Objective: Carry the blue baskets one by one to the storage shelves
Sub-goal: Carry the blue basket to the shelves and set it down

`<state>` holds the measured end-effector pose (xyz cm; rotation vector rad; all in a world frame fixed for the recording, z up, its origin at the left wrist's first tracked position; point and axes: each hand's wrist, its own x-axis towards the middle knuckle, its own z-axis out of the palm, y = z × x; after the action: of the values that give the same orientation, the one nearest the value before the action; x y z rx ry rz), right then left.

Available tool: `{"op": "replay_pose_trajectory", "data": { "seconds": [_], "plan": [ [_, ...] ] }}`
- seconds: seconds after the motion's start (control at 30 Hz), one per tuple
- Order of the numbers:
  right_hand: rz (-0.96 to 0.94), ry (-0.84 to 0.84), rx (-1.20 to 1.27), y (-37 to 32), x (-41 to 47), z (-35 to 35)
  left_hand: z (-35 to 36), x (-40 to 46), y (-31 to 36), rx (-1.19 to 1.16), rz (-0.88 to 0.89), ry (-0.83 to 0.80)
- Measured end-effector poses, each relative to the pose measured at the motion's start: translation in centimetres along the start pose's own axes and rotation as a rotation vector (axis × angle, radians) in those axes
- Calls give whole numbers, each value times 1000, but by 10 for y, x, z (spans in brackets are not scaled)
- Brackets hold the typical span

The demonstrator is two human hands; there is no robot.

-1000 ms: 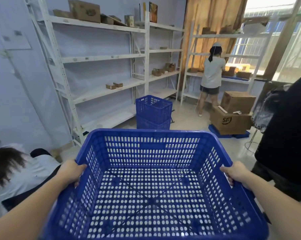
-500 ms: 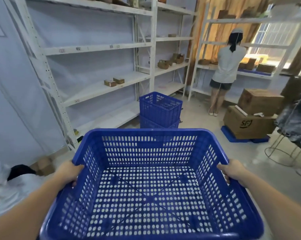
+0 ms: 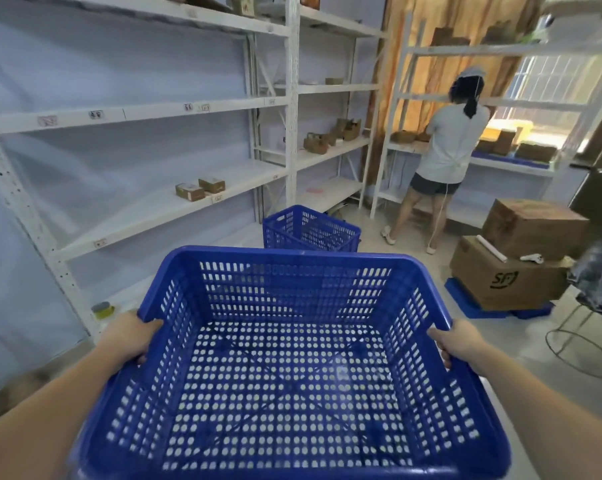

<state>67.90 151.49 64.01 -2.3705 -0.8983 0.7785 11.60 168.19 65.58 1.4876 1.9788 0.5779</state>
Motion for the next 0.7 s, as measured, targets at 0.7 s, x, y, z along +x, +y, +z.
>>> {"op": "replay_pose_trajectory", "data": {
  "seconds": [0.7],
  "plan": [
    [87, 34, 44, -269, 369, 58, 70, 490, 204, -4, 62, -119]
  ]
}}
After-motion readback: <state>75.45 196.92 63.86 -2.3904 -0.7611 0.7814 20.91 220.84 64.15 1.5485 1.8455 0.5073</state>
